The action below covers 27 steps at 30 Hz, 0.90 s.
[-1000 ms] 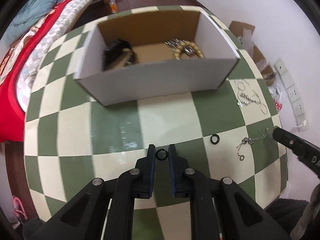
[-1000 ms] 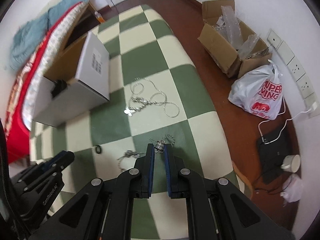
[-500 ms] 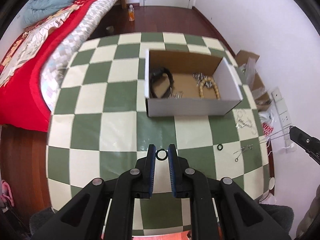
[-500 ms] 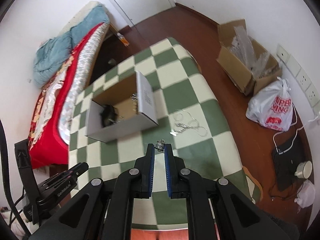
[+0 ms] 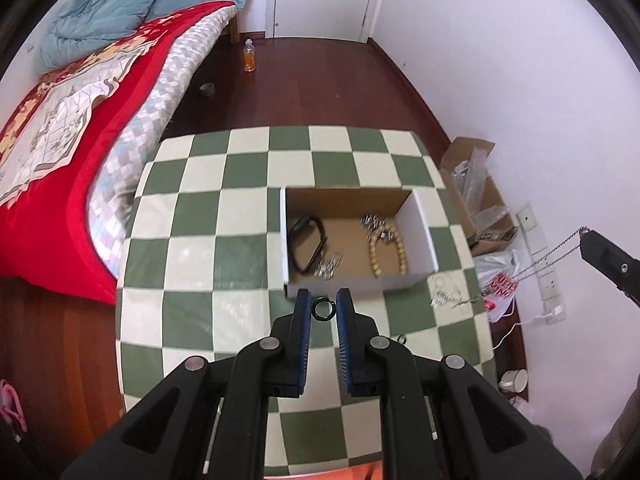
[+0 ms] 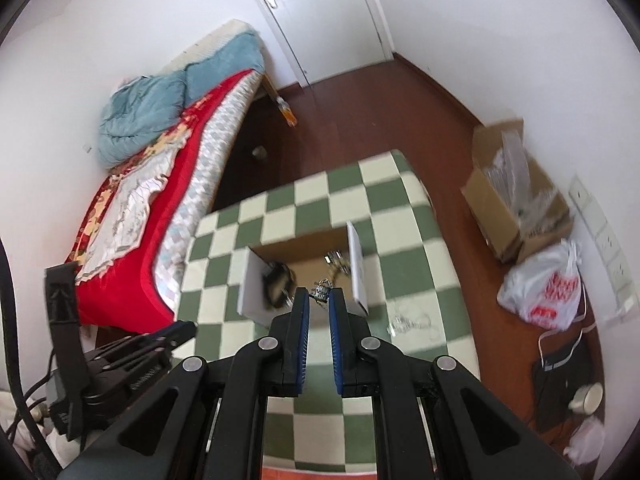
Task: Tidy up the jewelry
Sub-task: 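Carry the black ring and silver chain into the white box and open both grippers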
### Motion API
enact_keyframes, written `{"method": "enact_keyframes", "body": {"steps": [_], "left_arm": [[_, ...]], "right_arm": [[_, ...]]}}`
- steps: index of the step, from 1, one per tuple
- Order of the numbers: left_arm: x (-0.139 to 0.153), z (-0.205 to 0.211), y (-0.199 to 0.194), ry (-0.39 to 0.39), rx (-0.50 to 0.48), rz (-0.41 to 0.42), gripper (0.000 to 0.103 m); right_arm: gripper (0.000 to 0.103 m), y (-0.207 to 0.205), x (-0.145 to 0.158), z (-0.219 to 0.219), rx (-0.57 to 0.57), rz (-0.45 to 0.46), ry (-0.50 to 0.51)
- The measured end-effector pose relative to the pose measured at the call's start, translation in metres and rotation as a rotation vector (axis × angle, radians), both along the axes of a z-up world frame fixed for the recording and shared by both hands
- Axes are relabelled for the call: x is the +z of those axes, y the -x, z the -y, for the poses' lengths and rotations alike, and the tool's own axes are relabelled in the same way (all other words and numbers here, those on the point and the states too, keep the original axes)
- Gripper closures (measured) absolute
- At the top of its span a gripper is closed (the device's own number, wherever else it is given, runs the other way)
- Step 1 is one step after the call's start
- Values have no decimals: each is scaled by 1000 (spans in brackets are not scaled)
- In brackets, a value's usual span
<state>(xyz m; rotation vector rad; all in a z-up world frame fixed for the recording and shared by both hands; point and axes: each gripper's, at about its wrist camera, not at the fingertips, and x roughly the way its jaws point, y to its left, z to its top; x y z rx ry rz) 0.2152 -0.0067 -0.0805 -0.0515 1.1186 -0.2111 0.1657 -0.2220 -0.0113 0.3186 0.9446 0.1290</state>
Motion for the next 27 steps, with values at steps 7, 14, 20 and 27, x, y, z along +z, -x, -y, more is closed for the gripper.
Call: {"method": "enact_keyframes", "body": {"steps": [7, 14, 20, 27], "left_arm": [[-6, 4, -57, 57, -15, -75, 93], [-42, 10, -109, 124, 0, -199, 93], [-80, 13, -136, 197, 17, -301, 93], [-98, 16, -154, 231, 57, -338, 80]], "right_arm": [[93, -54, 2, -30, 54, -18, 35], [93, -111, -55, -46, 75, -136, 64], [93, -145, -105, -46, 79, -232, 77], [92, -161, -142, -38, 78, -323, 48]]}}
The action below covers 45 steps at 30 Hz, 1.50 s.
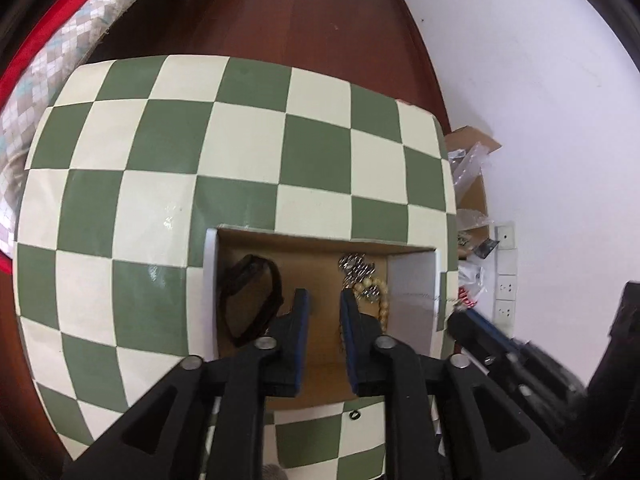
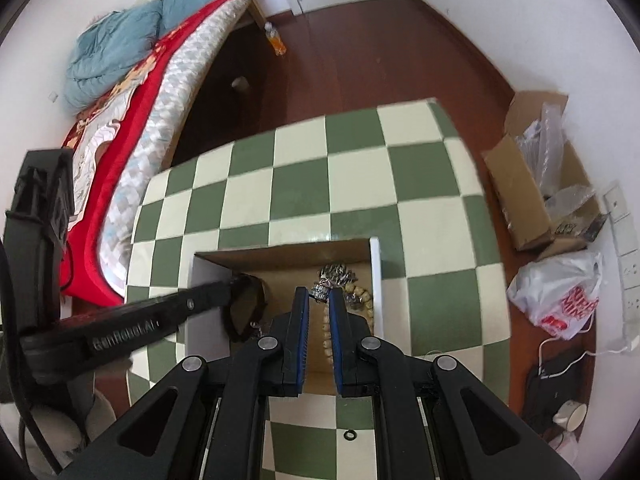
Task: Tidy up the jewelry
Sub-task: 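Carry the black ring and silver chain into the white box and open both grippers, then move both open grippers back out of the box toward the remaining jewelry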
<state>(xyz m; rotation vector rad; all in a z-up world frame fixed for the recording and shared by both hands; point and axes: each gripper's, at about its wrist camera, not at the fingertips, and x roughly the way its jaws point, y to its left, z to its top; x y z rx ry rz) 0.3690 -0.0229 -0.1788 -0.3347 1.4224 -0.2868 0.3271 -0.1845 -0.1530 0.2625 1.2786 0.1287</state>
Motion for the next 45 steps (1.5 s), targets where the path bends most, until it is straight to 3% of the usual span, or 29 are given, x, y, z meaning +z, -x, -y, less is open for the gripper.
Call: {"method": "enact_keyframes", "body": {"steps": [2, 3, 4, 5, 6, 8, 9, 11, 15, 19, 29, 39, 45], "left_arm": [[3, -1, -3, -20, 8, 13, 31], [8, -3, -3, -28, 20, 35, 28], [11, -5, -4, -28, 26, 52, 27], [14, -6, -4, -34, 28, 63, 27], [19, -10, -3, -59, 38, 81, 25], [28, -15, 0, -118, 46, 133, 9], [31, -17, 2, -155, 46, 155, 7], [40, -22, 11, -246, 51, 216, 5], [48, -33, 32, -387, 79, 314, 1], [46, -42, 54, -453, 105, 357, 1], [47, -49, 110, -525, 108, 398, 1], [86, -45, 170, -521, 100, 503, 1], [115, -42, 203, -492, 98, 558, 1]], "right_arm": [[92, -1, -4, 1, 4, -13, -2], [90, 0, -6, 3, 0, -21, 0], [81, 0, -6, 3, -3, -23, 9], [65, 1, -5, 5, -5, -23, 10], [57, 2, -4, 6, -12, -21, 12], [35, 5, -1, 7, -17, -17, 48], [31, 7, 0, 7, -19, -12, 51], [14, 11, 2, 6, -18, -12, 94], [2, 23, 3, -1, -1, -2, 210], [1, 41, -5, -9, 10, -5, 298], [0, 84, -4, -14, 1, 31, 342], [0, 134, 38, -18, -17, 132, 308], [0, 167, 80, -26, -22, 231, 303]]}}
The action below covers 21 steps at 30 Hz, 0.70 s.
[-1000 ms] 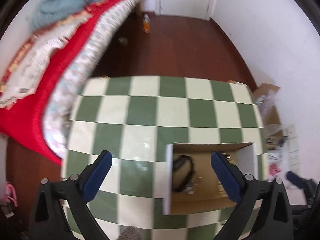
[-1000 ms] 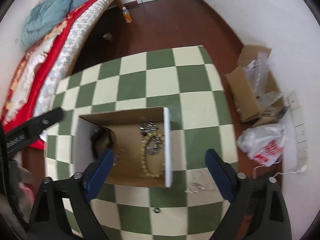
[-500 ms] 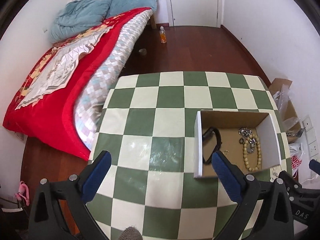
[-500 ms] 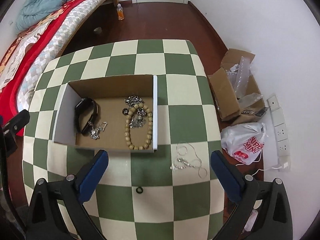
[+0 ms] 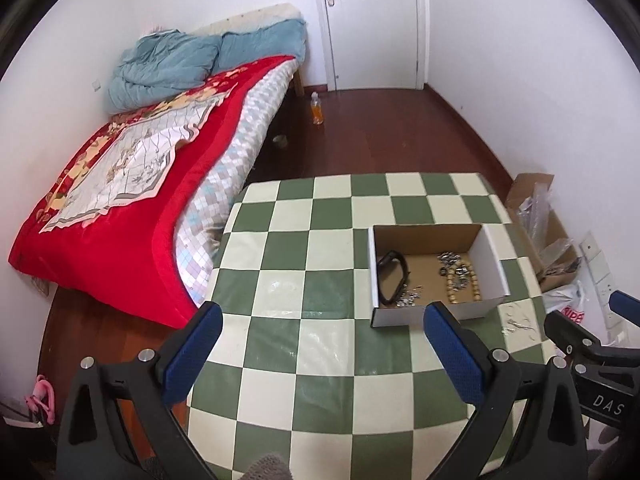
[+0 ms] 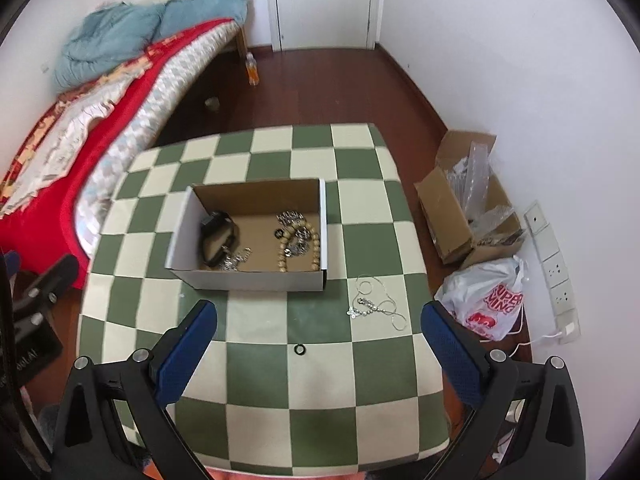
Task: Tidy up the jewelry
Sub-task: 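Move both open grippers back out of the box toward the remaining jewelry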
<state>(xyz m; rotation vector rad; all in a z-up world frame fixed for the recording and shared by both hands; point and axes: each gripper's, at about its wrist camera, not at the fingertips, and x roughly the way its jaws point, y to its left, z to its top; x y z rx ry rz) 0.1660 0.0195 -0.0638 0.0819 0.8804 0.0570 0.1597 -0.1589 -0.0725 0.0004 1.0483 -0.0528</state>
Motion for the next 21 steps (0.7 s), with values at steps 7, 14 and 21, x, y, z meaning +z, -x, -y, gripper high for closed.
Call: {"method": "enact_keyframes", "body": {"steps": [7, 14, 21], "left_arm": [[30, -4, 30, 13, 11, 61, 1], [24, 5, 45, -62, 61, 66, 1], [-50, 31, 27, -85, 78, -64, 1]], "right_arm": [[0, 38, 43, -8, 1, 94, 0], [1, 60, 38, 11, -23, 58, -47], [43, 39, -31, 66, -57, -52, -95]]}}
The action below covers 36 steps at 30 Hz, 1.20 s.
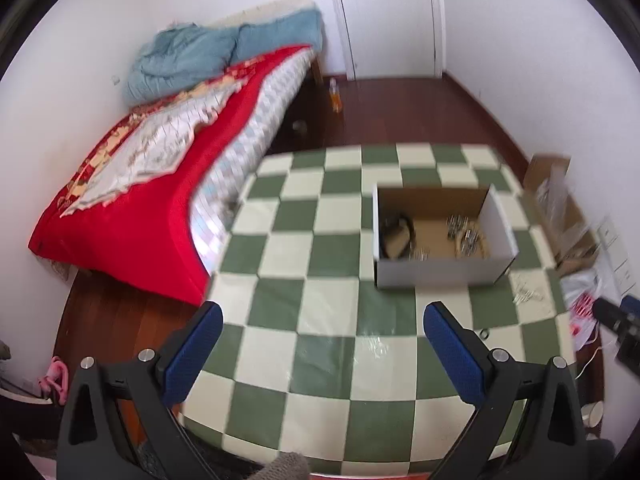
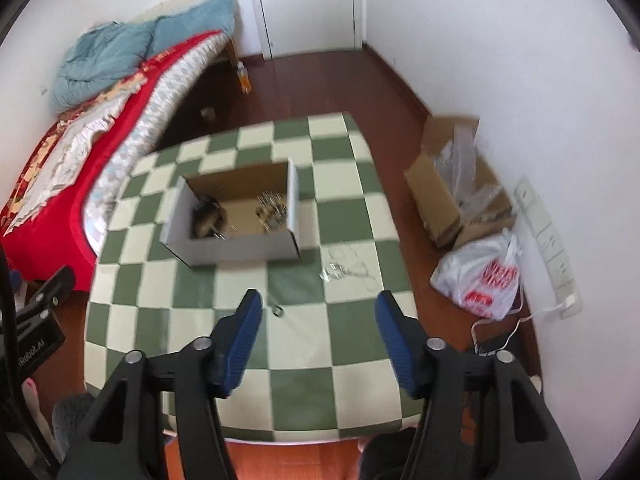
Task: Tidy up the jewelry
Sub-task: 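Move both open grippers back out of the box toward the remaining jewelry, then grasp another black ring with the left gripper while the right grasps the butterfly-pendant necklace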
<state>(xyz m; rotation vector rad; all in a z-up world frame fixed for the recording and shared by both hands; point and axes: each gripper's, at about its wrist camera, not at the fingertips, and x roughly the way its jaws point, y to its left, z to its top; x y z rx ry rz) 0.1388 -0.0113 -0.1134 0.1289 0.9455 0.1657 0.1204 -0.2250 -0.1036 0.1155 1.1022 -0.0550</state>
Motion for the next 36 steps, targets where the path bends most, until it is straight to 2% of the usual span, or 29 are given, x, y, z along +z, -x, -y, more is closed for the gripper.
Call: {"method": "enact_keyframes", "body": {"steps": [8, 12, 14, 15, 16, 18, 19, 24, 28, 29, 30, 33, 36], "left_arm": [[-78, 33, -32, -36, 35, -149, 1], [-98, 43, -41, -43, 45, -188, 1], [-104, 45, -44, -40, 52, -199, 1], [-106, 45, -45, -37, 55, -203, 1], [-108, 45, -46, -29, 54, -207, 1], [-111, 47, -47, -13, 50, -213, 1], [-113, 49, -48, 6, 40, -220, 1], [-126, 73, -48, 94, -66, -277, 1], [-142, 106, -46, 101, -165, -326, 5], [-147, 112, -46, 93, -177, -337, 13], [-152, 119, -46, 91, -195, -350, 16], [-151, 128, -47, 97, -207, -327, 19], [-149, 133, -49, 131, -233, -317, 43]], "right_arm": [[39, -63, -107, 39, -3, -144, -27], [35, -90, -143, 33, 57, -178, -7], [34, -98, -161, 23, 94, -215, 55], [35, -97, -163, 19, 106, -191, 93], [41, -97, -164, 16, 120, -175, 103], [65, -96, -164, 13, 131, -160, 101], [99, -97, -163, 12, 135, -161, 110], [99, -87, -163, 38, 82, -180, 48], [99, -68, -158, 63, 26, -193, -21], [99, -66, -158, 66, 21, -194, -30], [99, -64, -157, 68, 20, -196, -32], [99, -63, -157, 69, 21, -199, -32], [99, -64, -158, 69, 20, -200, -28]]}}
